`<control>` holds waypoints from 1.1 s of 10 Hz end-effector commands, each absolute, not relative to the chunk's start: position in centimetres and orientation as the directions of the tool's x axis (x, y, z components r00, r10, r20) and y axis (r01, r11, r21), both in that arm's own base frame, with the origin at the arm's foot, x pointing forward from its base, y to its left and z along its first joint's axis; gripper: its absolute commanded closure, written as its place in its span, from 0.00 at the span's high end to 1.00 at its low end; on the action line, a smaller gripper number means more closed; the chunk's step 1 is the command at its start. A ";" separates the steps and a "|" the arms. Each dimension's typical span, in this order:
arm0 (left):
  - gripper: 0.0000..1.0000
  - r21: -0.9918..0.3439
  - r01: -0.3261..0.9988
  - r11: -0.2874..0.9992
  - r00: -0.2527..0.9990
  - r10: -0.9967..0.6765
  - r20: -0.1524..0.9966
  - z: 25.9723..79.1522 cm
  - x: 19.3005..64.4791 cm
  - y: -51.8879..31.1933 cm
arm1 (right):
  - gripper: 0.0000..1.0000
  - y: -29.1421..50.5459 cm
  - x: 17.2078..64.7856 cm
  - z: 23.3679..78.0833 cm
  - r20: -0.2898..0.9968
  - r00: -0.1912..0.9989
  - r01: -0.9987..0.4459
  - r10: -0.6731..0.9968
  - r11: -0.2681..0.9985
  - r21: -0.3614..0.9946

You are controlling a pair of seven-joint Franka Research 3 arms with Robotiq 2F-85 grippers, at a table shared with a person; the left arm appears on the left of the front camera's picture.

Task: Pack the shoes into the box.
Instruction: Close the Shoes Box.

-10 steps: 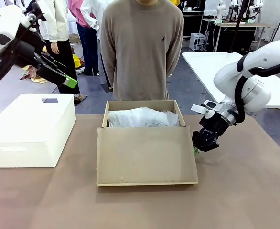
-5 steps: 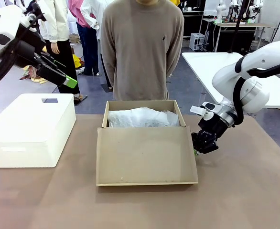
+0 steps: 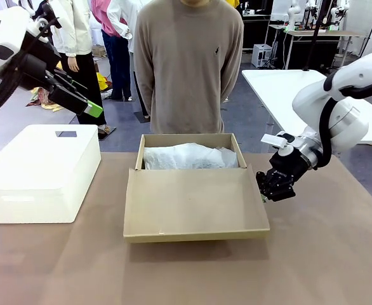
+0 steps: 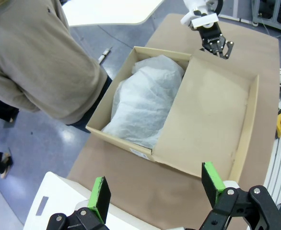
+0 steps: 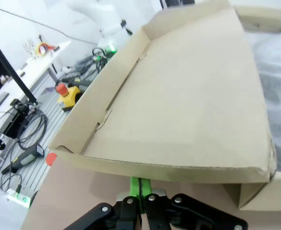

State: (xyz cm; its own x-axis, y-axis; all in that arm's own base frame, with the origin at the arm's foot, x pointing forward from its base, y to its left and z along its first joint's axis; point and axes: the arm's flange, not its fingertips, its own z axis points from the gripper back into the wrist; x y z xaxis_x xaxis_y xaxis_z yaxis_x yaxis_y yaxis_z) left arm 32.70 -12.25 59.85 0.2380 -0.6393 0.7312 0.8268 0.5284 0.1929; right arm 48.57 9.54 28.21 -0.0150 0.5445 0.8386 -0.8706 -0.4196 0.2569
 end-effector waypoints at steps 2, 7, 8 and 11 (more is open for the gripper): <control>1.00 0.187 0.831 0.524 0.235 -0.635 0.736 59.8 32.7 -12.2 | 0.00 8.4 47.8 28.9 0.934 0.005 -0.894 0.358 -0.416 0.164; 1.00 0.187 0.831 0.524 0.235 -0.635 0.736 59.8 32.7 -12.2 | 0.00 7.1 47.1 31.6 0.974 0.023 -0.914 0.225 -0.391 0.112; 1.00 0.187 0.831 0.524 0.235 -0.635 0.736 59.8 32.7 -12.2 | 0.00 6.9 47.1 32.3 0.985 0.023 -0.920 0.171 -0.381 0.088; 1.00 0.187 0.831 0.524 0.235 -0.635 0.736 59.8 32.7 -12.2 | 0.00 6.7 48.3 33.4 0.997 0.054 -0.950 0.062 -0.304 0.071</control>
State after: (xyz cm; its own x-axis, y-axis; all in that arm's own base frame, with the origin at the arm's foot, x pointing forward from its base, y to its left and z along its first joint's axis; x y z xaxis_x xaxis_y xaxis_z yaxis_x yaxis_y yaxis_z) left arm 32.70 -12.25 59.85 0.2380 -0.6393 0.7312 0.8268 0.5284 0.1929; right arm 48.55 6.61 33.26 0.0689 0.1203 0.9903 -0.9325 -0.3451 0.1068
